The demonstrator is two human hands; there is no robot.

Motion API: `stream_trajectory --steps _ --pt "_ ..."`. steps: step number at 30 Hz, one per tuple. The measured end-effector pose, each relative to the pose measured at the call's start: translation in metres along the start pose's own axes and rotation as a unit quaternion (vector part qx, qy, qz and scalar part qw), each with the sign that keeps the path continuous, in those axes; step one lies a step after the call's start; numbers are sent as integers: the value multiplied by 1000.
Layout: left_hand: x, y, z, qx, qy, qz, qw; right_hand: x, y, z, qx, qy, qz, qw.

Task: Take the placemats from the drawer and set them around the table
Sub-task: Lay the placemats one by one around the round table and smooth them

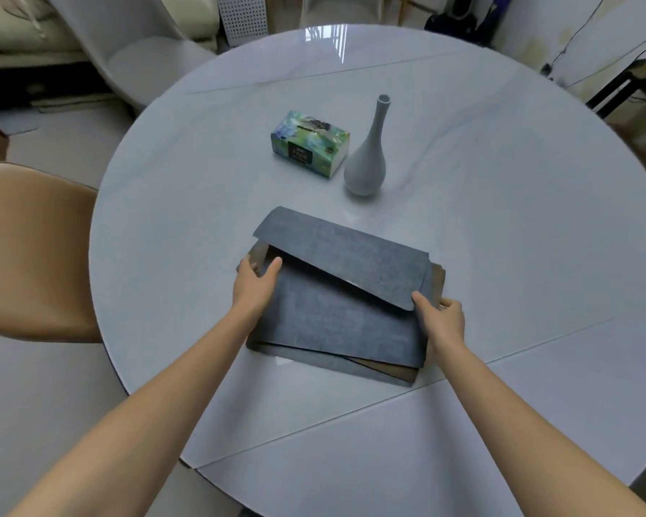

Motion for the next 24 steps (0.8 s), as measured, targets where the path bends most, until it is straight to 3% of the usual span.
stream_trajectory --steps 5,12,16,21,24 --pt "6 -3 16 -8 -27 -18 999 -6 4 14 88 -93 60 990" --pt "8 -18 -3 29 1 -70 997 -15 12 19 99 -95 73 988" --pt "6 -24 2 -5 -26 -61 998 -18 12 19 93 -93 60 990" --pt "10 -19 -7 71 -29 -38 996 -11 9 14 82 -79 58 992" --pt "6 -15 -13 30 -3 -28 999 -8 7 11 49 -61 56 995"
Point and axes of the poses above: each hand's wrist, its own x-axis towards the middle knuckle, its own z-axis out of the palm, y = z × x, the point moved 10 cm from there along x, towards the middle knuckle, and after that the axes turned 8 degrees about -y, right-handed, at the moved point
